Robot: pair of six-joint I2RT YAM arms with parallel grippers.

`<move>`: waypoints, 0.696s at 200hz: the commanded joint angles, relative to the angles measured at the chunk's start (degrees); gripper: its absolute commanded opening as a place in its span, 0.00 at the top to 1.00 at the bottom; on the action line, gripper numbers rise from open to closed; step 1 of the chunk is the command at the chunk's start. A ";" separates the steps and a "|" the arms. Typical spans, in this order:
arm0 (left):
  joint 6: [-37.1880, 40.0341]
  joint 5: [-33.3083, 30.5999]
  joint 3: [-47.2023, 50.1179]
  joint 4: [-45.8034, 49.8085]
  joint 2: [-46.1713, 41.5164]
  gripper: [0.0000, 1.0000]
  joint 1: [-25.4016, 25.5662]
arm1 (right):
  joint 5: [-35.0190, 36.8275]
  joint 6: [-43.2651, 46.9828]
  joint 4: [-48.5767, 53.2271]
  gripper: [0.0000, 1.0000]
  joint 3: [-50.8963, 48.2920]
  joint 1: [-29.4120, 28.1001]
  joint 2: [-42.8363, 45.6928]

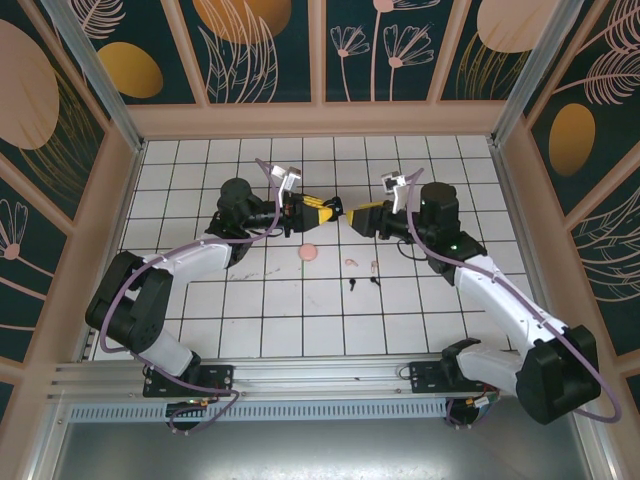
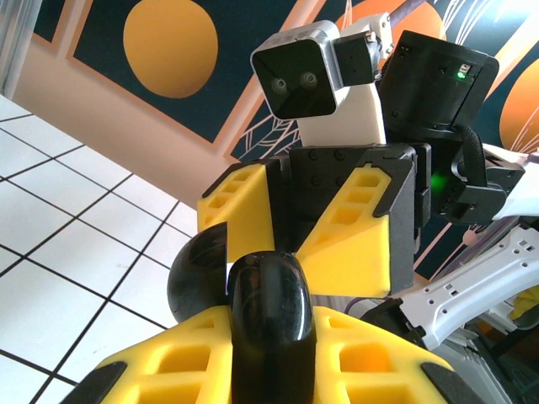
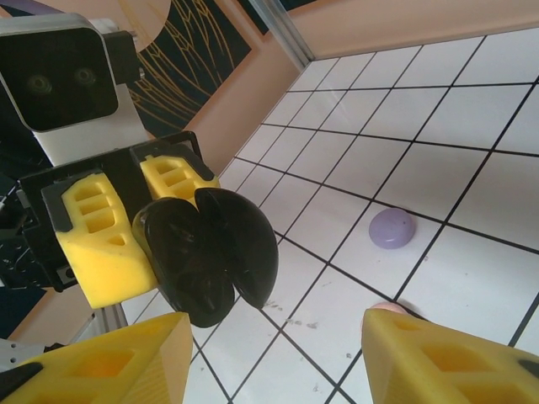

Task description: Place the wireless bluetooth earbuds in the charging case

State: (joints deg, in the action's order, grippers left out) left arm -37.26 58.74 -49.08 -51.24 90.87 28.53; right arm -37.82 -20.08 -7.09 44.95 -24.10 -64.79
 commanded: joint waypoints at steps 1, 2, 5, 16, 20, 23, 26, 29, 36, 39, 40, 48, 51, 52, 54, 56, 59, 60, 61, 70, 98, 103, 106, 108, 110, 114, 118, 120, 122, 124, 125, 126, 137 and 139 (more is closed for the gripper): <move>0.96 1.29 -1.13 -2.37 -1.66 1.00 0.38 | -1.80 0.04 -1.00 0.45 1.76 -0.92 -1.61; 0.96 1.29 -1.16 -2.37 -1.66 1.00 0.38 | -1.76 0.04 -1.00 0.45 1.83 -0.98 -1.67; 0.92 1.29 -1.17 -2.37 -1.66 1.00 0.38 | -1.65 0.11 -0.98 0.46 2.03 -1.12 -1.88; 0.96 1.29 -1.19 -2.30 -1.66 1.00 0.38 | -1.39 0.21 -1.00 0.46 2.50 -1.54 -2.64; 0.96 1.29 -1.20 -2.28 -1.66 1.00 0.36 | -1.23 0.28 -1.08 0.47 2.68 -1.69 -2.87; 0.96 1.29 -1.20 -2.28 -1.65 1.00 0.38 | -1.15 0.28 -1.08 0.47 2.84 -1.78 -3.14; 0.96 1.29 -1.31 -2.28 -1.58 1.00 0.38 | -1.05 0.31 -1.21 0.47 2.94 -1.82 -3.33; 0.96 1.29 -1.31 -2.28 -1.57 1.00 0.38 | -1.03 0.22 -1.26 0.48 3.03 -1.92 -3.51; 0.91 1.29 -1.38 -2.24 -1.57 1.00 0.38 | -0.87 0.29 -1.35 0.48 3.27 -2.02 -3.95; 0.93 1.30 -1.37 -2.20 -1.57 1.00 0.38 | -0.79 0.28 -1.41 0.49 3.30 -2.07 -4.10; 0.94 1.29 -1.37 -2.20 -1.57 1.00 0.38 | -0.77 0.24 -1.42 0.49 3.35 -2.08 -4.15; 0.91 1.29 -1.47 -2.19 -1.57 1.00 0.38 | -0.61 0.21 -1.52 0.49 3.56 -2.14 -4.57; 0.83 1.29 -1.46 -2.19 -1.62 1.00 0.38 | -0.51 0.21 -1.52 0.49 3.69 -2.24 -4.70; 0.85 1.29 -1.50 -2.19 -1.60 1.00 0.38 | -0.46 0.21 -1.52 0.50 3.71 -2.26 -4.80; 0.82 1.29 -1.49 -2.19 -1.58 1.00 0.38 | -0.40 0.21 -1.52 0.50 3.80 -2.20 -4.81; 0.83 1.29 -1.51 -2.19 -1.62 1.00 0.38 | -0.34 0.21 -1.56 0.50 3.87 -2.19 -4.86; 0.83 1.29 -1.46 -2.19 -1.66 1.00 0.38 | -0.25 0.18 -1.61 0.50 3.96 -2.20 -4.97; 0.81 1.29 -1.46 -2.19 -1.66 1.00 0.38 | -0.20 0.15 -1.61 0.50 3.98 -2.19 -5.03; 0.84 1.33 -1.46 -2.19 -1.66 1.00 0.38 | -0.17 0.18 -1.65 0.50 3.99 -2.19 -5.05; 0.87 1.31 -1.53 -2.19 -1.66 1.00 0.38 | 0.19 0.21 -1.52 0.51 4.26 -2.19 -5.33; 0.72 1.38 -1.55 -2.19 -1.66 1.00 0.38 | 0.79 0.15 -1.54 0.53 5.21 -2.19 -6.19; 0.73 1.38 -1.56 -2.19 -1.75 1.00 0.38 | 0.78 0.13 -1.53 0.53 5.38 -2.18 -6.37; 0.77 1.38 -1.55 -2.19 -1.75 1.00 0.38 | 0.85 0.08 -1.54 0.54 5.40 -2.24 -6.46; 0.78 1.38 -1.50 -2.19 -1.75 1.00 0.38 | 0.89 0.11 -1.61 0.54 5.47 -2.24 -6.54; 0.78 1.38 -1.53 -2.19 -1.75 1.00 0.38 | 0.88 0.06 -1.61 0.54 5.45 -2.22 -6.57; 0.78 1.38 -1.50 -2.19 -1.77 1.00 0.38 | 0.90 0.04 -1.69 0.54 5.54 -2.25 -6.65; 0.73 1.38 -1.53 -2.19 -1.81 1.00 0.38 | 0.97 -0.04 -1.83 0.55 5.55 -2.23 -6.79; 0.77 1.38 -1.52 -2.19 -1.83 1.00 0.38 | 0.99 -0.09 -1.82 0.55 5.58 -2.19 -6.82; 0.78 1.38 -1.47 -2.15 -1.84 1.00 0.38 | 1.04 -0.13 -1.79 0.55 5.61 -2.21 -6.90; 0.78 1.38 -1.51 -2.18 -1.84 1.00 0.38 | 1.07 -0.14 -1.87 0.55 5.66 -2.19 -6.96; 0.74 1.38 -1.48 -2.19 -1.84 1.00 0.38 | 1.08 -0.18 -1.87 0.55 5.67 -2.23 -6.99; 0.76 1.38 -1.47 -2.19 -1.79 1.00 0.38 | 1.08 -0.20 -1.87 0.55 5.67 -2.25 -7.00; 0.78 1.38 -1.48 -2.28 -1.92 1.00 0.38 | 1.13 -0.36 -2.03 0.57 5.76 -2.20 -7.26; 0.78 1.38 -1.40 -2.28 -1.92 1.00 0.38 | 1.10 -0.39 -2.02 0.57 5.76 -2.19 -7.34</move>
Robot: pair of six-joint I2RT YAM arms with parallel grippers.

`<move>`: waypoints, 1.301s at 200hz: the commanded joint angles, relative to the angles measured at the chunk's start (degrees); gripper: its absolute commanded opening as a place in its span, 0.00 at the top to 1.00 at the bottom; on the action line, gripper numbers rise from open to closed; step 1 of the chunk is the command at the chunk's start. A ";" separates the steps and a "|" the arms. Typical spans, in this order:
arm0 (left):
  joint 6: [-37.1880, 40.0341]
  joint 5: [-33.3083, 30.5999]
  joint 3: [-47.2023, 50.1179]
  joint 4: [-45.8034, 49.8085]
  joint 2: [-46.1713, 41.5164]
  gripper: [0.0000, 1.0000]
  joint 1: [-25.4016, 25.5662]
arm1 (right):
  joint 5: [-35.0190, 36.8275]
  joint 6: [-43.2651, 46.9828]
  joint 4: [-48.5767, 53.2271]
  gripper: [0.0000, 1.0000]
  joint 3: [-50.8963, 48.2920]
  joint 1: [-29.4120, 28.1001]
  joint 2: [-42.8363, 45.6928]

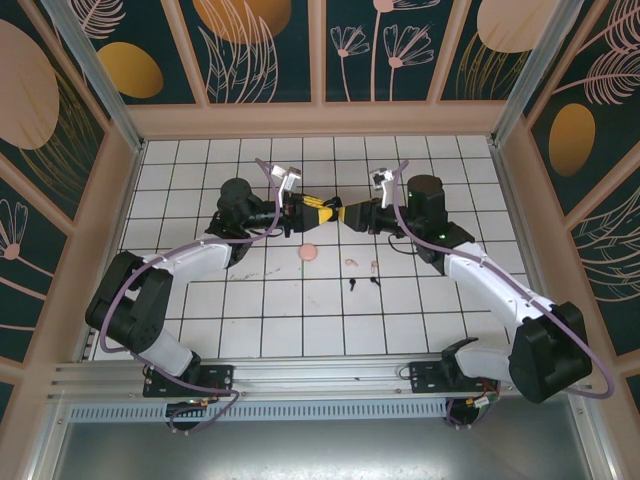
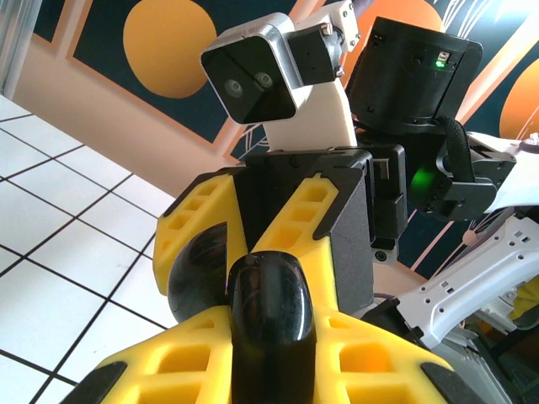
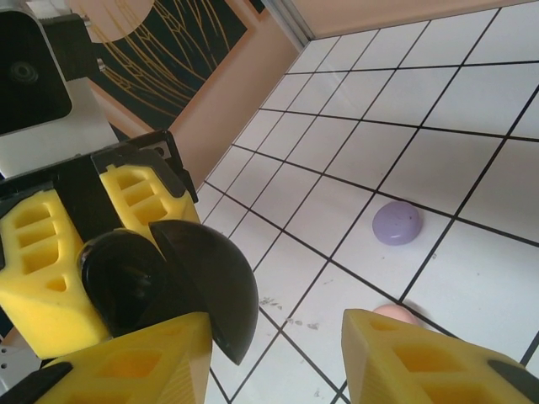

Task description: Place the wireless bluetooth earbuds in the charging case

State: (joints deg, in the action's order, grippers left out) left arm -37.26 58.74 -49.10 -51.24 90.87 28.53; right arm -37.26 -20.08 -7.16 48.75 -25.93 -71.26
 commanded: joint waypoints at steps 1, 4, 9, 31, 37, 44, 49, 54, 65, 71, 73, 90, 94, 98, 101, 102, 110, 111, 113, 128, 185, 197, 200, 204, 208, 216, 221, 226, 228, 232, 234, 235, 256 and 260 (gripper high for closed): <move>0.78 1.38 -1.36 -2.28 -1.92 1.00 0.38 | 0.52 -0.40 -1.97 0.57 1.96 -0.35 -0.88; 0.77 1.38 -1.35 -2.28 -2.00 1.00 0.38 | 0.52 -0.47 -1.96 0.57 2.04 -0.35 -0.96; 0.75 1.29 -1.35 -2.28 -2.01 1.00 0.39 | 0.49 -0.49 -1.95 0.58 2.04 -0.35 -1.06; 0.60 1.16 -1.36 -2.46 -2.01 1.00 0.41 | 0.18 -0.58 -1.98 0.61 2.12 -0.63 -1.42; 0.59 1.05 -1.35 -2.52 -1.94 1.00 0.41 | 0.13 -0.58 -1.99 0.61 2.13 -0.76 -1.49; 0.52 1.03 -1.35 -2.62 -1.93 1.00 0.47 | 0.03 -0.43 -1.95 0.62 2.19 -1.02 -1.59; 0.43 1.03 -1.41 -2.63 -1.88 1.00 0.51 | 0.14 -0.39 -1.93 0.62 2.22 -1.27 -1.66; 0.51 1.03 -1.44 -2.63 -1.84 1.00 0.48 | 0.28 -0.31 -1.79 0.63 2.30 -1.39 -1.75; 0.43 1.08 -1.47 -2.63 -1.75 1.00 0.47 | 0.49 -0.23 -1.56 0.65 2.48 -1.74 -1.95; 0.42 1.11 -1.46 -2.63 -1.66 1.00 0.47 | 0.56 -0.23 -1.47 0.67 2.57 -1.86 -2.10; 0.43 1.11 -1.48 -2.63 -1.66 1.00 0.47 | 0.59 -0.23 -1.52 0.67 2.57 -1.89 -2.12; 0.32 1.11 -1.35 -2.72 -1.57 1.00 0.47 | 0.82 -0.23 -1.55 0.71 2.80 -2.17 -2.30; 0.31 1.11 -1.33 -2.80 -1.50 1.00 0.47 | 0.87 -0.18 -1.46 0.72 2.94 -2.19 -2.38; 0.27 1.11 -1.20 -2.81 -1.49 1.00 0.47 | 0.92 -0.22 -1.38 0.73 3.08 -2.24 -2.43; 0.31 1.11 -1.18 -2.88 -1.47 1.00 0.47 | 0.91 -0.23 -1.37 0.74 3.17 -2.20 -2.47; 0.33 1.11 -1.17 -2.89 -1.48 1.00 0.47 | 0.98 -0.23 -1.32 0.74 3.18 -2.19 -2.47; 0.34 1.11 -1.16 -2.98 -1.49 1.00 0.47 | 1.21 -0.16 -1.29 0.76 3.34 -2.24 -2.56; 0.34 1.11 -1.12 -2.98 -1.44 1.00 0.47 | 1.22 -0.19 -1.33 0.77 3.36 -2.24 -2.56; 0.21 1.11 -1.12 -2.98 -1.41 1.00 0.47 | 1.22 -0.15 -1.36 0.78 3.36 -2.20 -2.56; 0.16 1.07 -1.01 -3.15 -1.23 1.00 0.47 | 1.31 -0.23 -1.26 0.86 3.59 -2.24 -2.65; 2.77 -5.04 -0.96 -0.06 -1.22 0.55 0.47 | 4.34 0.79 1.73 1.00 5.11 -2.24 -2.54; 3.98 -7.57 -0.82 0.94 -1.68 0.45 0.47 | 5.89 2.18 3.99 1.00 6.08 -2.18 -2.80; 4.37 -8.11 -0.95 1.23 -1.81 0.44 0.45 | 6.39 2.60 4.58 1.00 6.33 -2.11 -2.89; 4.92 -8.66 -0.98 1.78 -2.03 0.42 0.51 | 6.94 3.33 5.89 1.00 6.72 -2.03 -3.00; 5.47 -9.03 -1.24 2.59 -2.22 0.41 0.52 | 7.41 3.91 6.76 1.00 7.08 -1.97 -3.09; 7.06 -9.87 -1.89 4.77 -2.72 0.38 0.38 | 8.17 5.07 8.30 1.00 7.78 -1.57 -3.18; 8.42 -10.10 -2.47 6.63 -3.07 0.36 0.38 | 8.59 5.84 9.33 1.00 8.20 -1.28 -3.18; 9.93 -10.38 -3.12 8.71 -3.38 0.35 0.38 | 9.03 6.63 10.51 1.00 8.66 -0.96 -3.26; 10.56 -10.51 -3.42 9.65 -3.59 0.34 0.38 | 9.26 6.96 10.98 1.00 8.89 -0.79 -3.27; 11.91 -10.64 -4.11 11.70 -3.82 0.33 0.34 | 9.72 7.72 11.93 1.00 9.26 -0.51 -3.27; 12.64 -10.75 -4.45 12.75 -3.98 0.33 0.30 | 9.98 8.09 12.24 1.00 9.43 -0.43 -3.27; 12.99 -10.79 -4.66 13.28 -4.05 0.33 0.30 | 10.08 8.32 12.51 1.00 9.52 -0.34 -3.27; 21.21 -10.35 -9.57 25.35 -4.82 0.28 0.05 | 12.82 12.57 17.12 1.00 11.49 0.94 -3.27; 22.93 -10.11 -10.82 28.04 -4.76 0.27 0.03 | 13.51 13.42 17.92 1.00 11.84 1.12 -3.35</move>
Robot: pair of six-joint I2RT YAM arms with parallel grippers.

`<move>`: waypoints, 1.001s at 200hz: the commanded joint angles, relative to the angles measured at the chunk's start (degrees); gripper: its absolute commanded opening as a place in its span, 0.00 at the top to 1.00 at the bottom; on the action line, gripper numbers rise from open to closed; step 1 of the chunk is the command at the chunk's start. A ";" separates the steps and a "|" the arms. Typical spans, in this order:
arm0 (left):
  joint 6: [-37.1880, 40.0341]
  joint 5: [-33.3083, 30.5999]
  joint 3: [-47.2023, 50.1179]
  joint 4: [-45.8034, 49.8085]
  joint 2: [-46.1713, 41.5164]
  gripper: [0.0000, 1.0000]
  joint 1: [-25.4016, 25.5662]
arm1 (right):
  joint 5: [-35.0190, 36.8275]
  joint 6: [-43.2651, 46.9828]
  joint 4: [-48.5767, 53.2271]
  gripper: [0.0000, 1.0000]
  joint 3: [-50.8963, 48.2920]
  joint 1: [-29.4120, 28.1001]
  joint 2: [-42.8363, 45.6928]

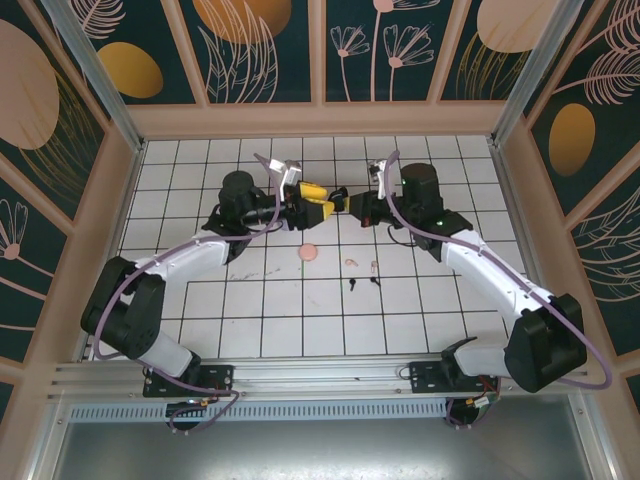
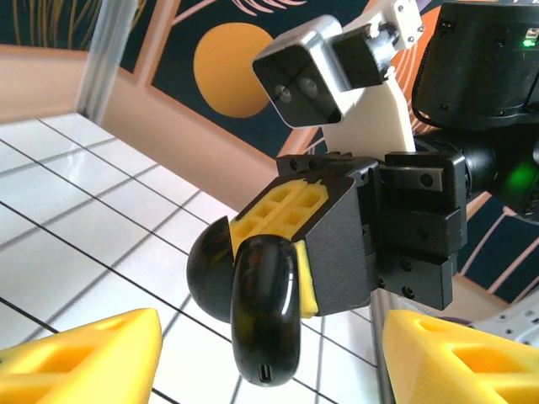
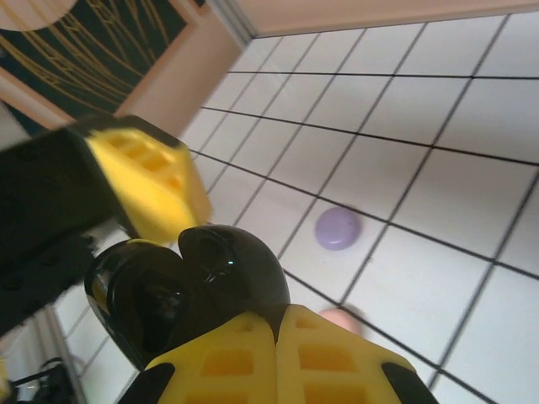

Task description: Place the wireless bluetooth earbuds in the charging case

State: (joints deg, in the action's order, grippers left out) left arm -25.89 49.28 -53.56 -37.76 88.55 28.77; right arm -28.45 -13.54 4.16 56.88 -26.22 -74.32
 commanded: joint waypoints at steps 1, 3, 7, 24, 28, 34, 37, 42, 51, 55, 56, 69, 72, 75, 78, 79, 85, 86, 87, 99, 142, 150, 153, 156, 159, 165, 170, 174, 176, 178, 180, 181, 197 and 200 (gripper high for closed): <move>11.96 -0.57 -6.50 15.21 -2.43 0.27 -0.25 | 4.93 7.14 6.75 1.00 3.78 1.46 -0.29; 12.76 -0.41 -7.18 16.24 -2.38 0.27 -0.29 | 5.36 7.55 7.16 1.00 3.94 1.46 -0.29; 14.39 -0.10 -8.36 19.10 -2.27 0.26 -0.30 | 6.32 8.47 7.88 1.00 4.31 1.52 -0.38; 21.09 2.10 -13.98 30.51 -0.82 0.24 -0.41 | 10.40 12.86 11.32 1.00 5.69 1.50 -1.14; 22.56 2.49 -15.47 33.37 -0.26 0.24 -0.45 | 11.17 13.88 12.16 1.00 5.98 1.51 -1.33; 24.76 3.22 -17.71 37.47 0.62 0.24 -0.47 | 12.12 15.31 13.32 1.00 6.40 1.47 -1.67; 25.88 3.60 -18.79 39.49 1.10 0.24 -0.43 | 12.59 16.00 13.85 1.00 6.52 1.45 -1.82; 27.90 3.81 -20.69 43.03 1.90 0.24 -0.47 | 13.27 17.11 14.73 1.00 6.80 1.52 -2.00; 30.66 3.85 -23.67 48.35 3.25 0.25 -0.47 | 14.50 18.73 15.81 1.00 7.03 1.36 -2.18; 31.93 3.82 -24.90 50.47 3.83 0.25 -0.47 | 15.18 19.23 16.07 1.00 7.10 1.36 -2.21; 32.25 3.86 -25.17 51.01 3.96 0.25 -0.47 | 15.35 19.33 16.11 1.00 7.10 1.35 -2.17; 35.70 4.16 -28.54 57.07 5.70 0.25 -0.47 | 16.12 20.33 16.66 1.00 7.45 1.31 -2.05; 36.38 4.16 -29.18 58.34 6.08 0.26 -0.47 | 16.14 20.46 16.74 1.00 7.53 1.30 -1.99; 37.02 4.10 -29.81 59.48 6.49 0.26 -0.47 | 16.16 20.59 16.82 1.00 7.62 1.32 -1.97; 37.73 4.08 -30.51 60.79 6.87 0.26 -0.47 | 16.08 20.84 16.88 1.00 7.75 1.34 -1.89; 37.96 4.07 -30.71 61.01 6.97 0.26 -0.47 | 16.07 20.88 16.91 1.00 7.78 1.34 -1.88; 39.43 3.97 -31.98 63.65 7.80 0.26 -0.40 | 15.65 21.22 17.14 1.00 8.08 1.25 -1.88; 39.65 3.93 -32.23 64.11 7.92 0.26 -0.44 | 15.55 21.29 17.21 1.00 8.12 1.25 -1.88; 39.89 3.87 -32.45 64.51 8.07 0.26 -0.45 | 15.49 21.37 17.25 1.00 8.23 1.25 -1.88; 42.53 3.64 -34.61 68.94 9.26 0.26 -0.46 | 14.31 22.12 17.85 1.00 8.89 1.13 -1.88; 48.11 4.54 -39.63 78.26 14.29 0.28 -0.39 | 11.12 22.86 19.20 1.00 11.28 -0.68 -3.04; 48.61 5.13 -40.36 79.18 14.82 0.28 -0.39 | 11.24 22.90 19.47 1.00 11.70 -1.30 -3.56; 48.85 5.30 -40.64 79.50 14.88 0.28 -0.39 | 11.37 22.91 19.55 1.00 11.82 -1.51 -3.70; 49.05 5.49 -40.90 79.72 15.15 0.29 -0.39 | 11.50 22.94 19.63 1.00 11.92 -1.80 -3.92; 49.16 5.62 -41.25 79.99 15.28 0.29 -0.39 | 11.61 22.94 19.65 1.00 12.05 -2.04 -4.12; 49.34 5.89 -41.60 80.32 15.55 0.29 -0.39 | 12.02 22.94 19.81 1.00 12.24 -2.53 -4.50; 49.56 6.12 -42.00 80.68 15.81 0.29 -0.39 | 12.36 23.02 19.91 1.00 12.43 -2.92 -4.80; 49.81 6.26 -42.31 80.97 16.06 0.29 -0.39 | 12.67 23.03 20.00 1.00 12.54 -3.25 -5.06; 49.93 6.33 -42.43 81.15 16.04 0.29 -0.39 | 12.86 23.01 20.07 1.00 12.66 -3.41 -5.16; 50.01 6.40 -42.60 81.28 16.17 0.29 -0.39 | 13.06 23.07 20.09 1.00 12.73 -3.53 -5.31; 50.11 6.50 -42.70 81.44 16.31 0.29 -0.39 | 13.20 23.00 20.16 1.00 12.84 -3.68 -5.42; 50.17 6.52 -42.78 81.53 16.35 0.29 -0.43 | 13.26 23.02 20.17 1.00 12.87 -3.72 -5.45; 50.95 7.35 -43.77 82.68 17.19 0.29 -0.43 | 13.58 23.03 20.14 1.00 13.20 -4.51 -6.10; 51.14 7.53 -43.93 82.89 17.26 0.29 -0.39 | 13.64 23.03 20.18 1.00 13.31 -4.65 -6.21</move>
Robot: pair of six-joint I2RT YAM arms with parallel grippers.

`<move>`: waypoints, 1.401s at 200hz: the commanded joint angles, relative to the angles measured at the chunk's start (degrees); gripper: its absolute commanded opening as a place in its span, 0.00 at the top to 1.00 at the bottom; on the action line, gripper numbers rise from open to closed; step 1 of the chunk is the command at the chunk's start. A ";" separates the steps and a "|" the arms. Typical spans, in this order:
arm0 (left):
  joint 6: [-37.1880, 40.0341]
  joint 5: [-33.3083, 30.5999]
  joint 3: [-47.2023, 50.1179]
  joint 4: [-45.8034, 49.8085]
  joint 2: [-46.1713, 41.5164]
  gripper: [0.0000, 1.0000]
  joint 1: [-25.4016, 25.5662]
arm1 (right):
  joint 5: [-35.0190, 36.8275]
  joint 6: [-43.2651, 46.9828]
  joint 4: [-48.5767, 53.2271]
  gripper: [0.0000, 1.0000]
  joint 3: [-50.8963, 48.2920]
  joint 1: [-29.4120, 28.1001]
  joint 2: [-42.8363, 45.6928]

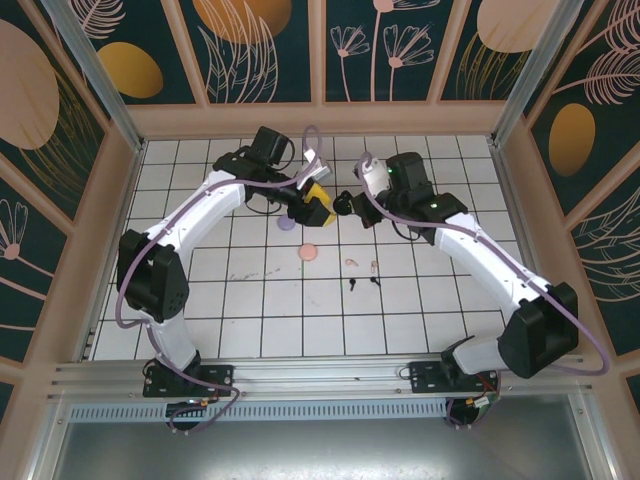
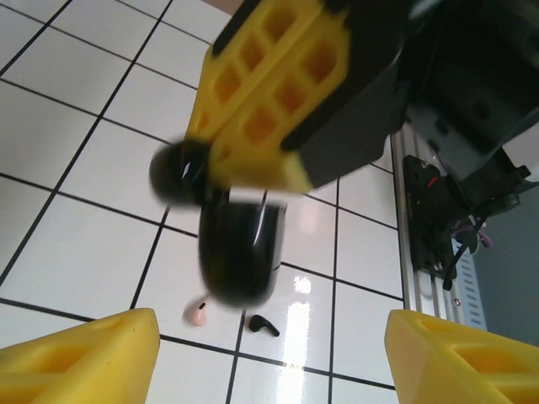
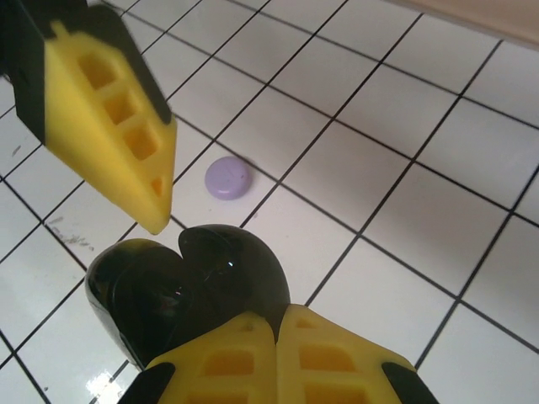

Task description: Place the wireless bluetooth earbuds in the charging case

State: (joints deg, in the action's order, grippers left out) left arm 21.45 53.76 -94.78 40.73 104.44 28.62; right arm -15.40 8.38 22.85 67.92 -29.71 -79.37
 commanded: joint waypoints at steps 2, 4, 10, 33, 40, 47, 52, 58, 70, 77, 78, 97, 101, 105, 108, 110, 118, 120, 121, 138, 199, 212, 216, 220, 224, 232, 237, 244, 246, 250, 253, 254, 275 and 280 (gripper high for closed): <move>3.80 3.16 -2.76 4.59 1.51 0.29 -0.23 | 0.62 1.02 1.45 1.00 2.34 -1.25 -1.25; 3.91 3.27 -2.79 4.63 1.54 0.29 -0.23 | 0.63 1.02 1.48 1.00 2.34 -1.30 -1.25; 4.03 3.28 -2.91 4.77 1.78 0.30 -0.23 | 0.68 1.02 1.41 1.00 2.52 -1.31 -1.46; 4.56 3.36 -3.05 5.23 2.54 0.30 -0.23 | 0.65 0.84 1.47 1.00 3.07 -2.46 -2.02; 4.65 3.37 -3.06 5.17 2.71 0.31 -0.23 | 0.72 0.85 1.41 1.00 3.18 -2.78 -2.13; 4.76 3.52 -3.04 5.15 2.86 0.31 -0.23 | 0.72 0.76 1.43 1.00 3.35 -3.09 -2.26; 4.74 3.62 -3.04 5.22 2.96 0.31 -0.23 | 0.75 0.70 1.57 1.00 3.51 -3.30 -2.39; 4.80 3.72 -3.04 5.08 3.11 0.31 -0.23 | 0.81 0.76 1.73 1.00 3.69 -3.56 -2.50; 4.83 3.73 -3.04 4.98 3.30 0.32 -0.23 | 0.98 0.76 1.95 1.00 4.05 -4.08 -2.67; 4.83 3.85 -3.11 4.89 3.47 0.32 -0.23 | 1.05 0.84 2.06 1.00 4.31 -4.40 -2.79; 4.83 3.83 -3.12 4.89 3.48 0.32 -0.23 | 1.06 0.80 2.13 1.00 4.36 -4.39 -2.84; 5.00 4.05 -3.39 5.04 3.86 0.34 -0.24 | 1.51 0.84 2.16 1.00 4.84 -4.92 -3.00; 5.00 4.07 -3.40 5.06 3.87 0.35 -0.23 | 1.51 0.77 2.19 1.00 4.87 -4.98 -3.03; 5.00 4.16 -3.46 5.13 3.88 0.36 -0.23 | 1.51 0.76 2.20 1.00 4.96 -5.00 -3.13; 5.00 4.18 -3.48 5.07 3.99 0.36 -0.24 | 1.51 0.75 2.18 1.00 5.02 -4.96 -3.15; 5.05 4.17 -3.52 5.11 3.98 0.36 -0.24 | 1.51 0.76 2.19 1.00 5.07 -5.06 -3.11; 5.16 4.32 -3.54 5.12 3.93 0.38 -0.23 | 1.51 0.73 2.15 1.00 5.12 -5.02 -3.21; 5.17 4.38 -3.54 5.14 3.97 0.38 -0.23 | 1.53 0.66 2.14 1.00 5.12 -5.03 -3.17; 5.18 4.36 -3.55 5.19 3.95 0.38 -0.23 | 1.52 0.67 2.13 1.00 5.12 -5.02 -3.21; 5.35 4.44 -3.57 5.31 4.01 0.42 -0.23 | 1.69 0.59 1.98 1.00 5.12 -5.03 -3.24; 5.79 5.00 -3.49 5.50 4.23 0.60 -0.23 | 2.20 0.47 1.49 1.00 4.80 -5.12 -3.42; 5.79 5.11 -3.52 5.41 4.35 0.63 -0.23 | 2.30 0.48 1.41 1.00 4.84 -5.10 -3.46; 5.79 5.21 -3.48 5.37 4.30 0.64 -0.23 | 2.30 0.45 1.34 1.00 4.77 -5.16 -3.46; 5.72 5.28 -3.50 5.26 4.29 0.65 -0.23 | 2.30 0.49 1.32 1.00 4.77 -5.18 -3.50; 5.65 5.42 -3.48 5.16 4.32 0.67 -0.23 | 2.30 0.42 1.25 1.00 4.77 -5.17 -3.52; 5.62 5.61 -3.50 5.06 4.38 0.71 -0.23 | 2.30 0.41 1.16 1.00 4.77 -5.14 -3.43; 5.62 5.71 -3.57 4.98 4.41 0.74 -0.23 | 2.30 0.41 1.14 1.00 4.76 -5.13 -3.44; 5.61 5.74 -3.50 5.03 4.52 0.78 -0.23 | 2.32 0.34 1.04 1.00 4.77 -5.14 -3.43; 5.62 5.81 -3.48 4.99 4.47 0.78 -0.23 | 2.35 0.32 1.05 1.00 4.77 -5.10 -3.49; 5.62 5.83 -3.48 4.97 4.50 0.79 -0.28 | 2.39 0.32 1.01 1.00 4.77 -5.16 -3.49; 5.55 5.83 -3.49 4.95 4.54 0.80 -0.24 | 2.39 0.32 0.97 1.00 4.72 -5.12 -3.49; 5.54 5.83 -3.53 4.92 4.54 0.81 -0.24 | 2.39 0.32 0.97 1.00 4.74 -5.15 -3.46; 5.46 6.25 -3.14 4.51 4.58 0.89 -0.23 | 3.12 -0.23 0.47 1.00 5.02 -5.02 -3.10; 5.38 6.42 -2.98 4.25 4.54 0.90 -0.23 | 3.31 -0.37 0.32 1.00 5.11 -5.01 -2.98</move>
State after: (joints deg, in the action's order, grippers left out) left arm 25.65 56.84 -96.44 45.19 108.18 28.27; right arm -13.23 8.49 24.32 71.40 -34.50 -82.35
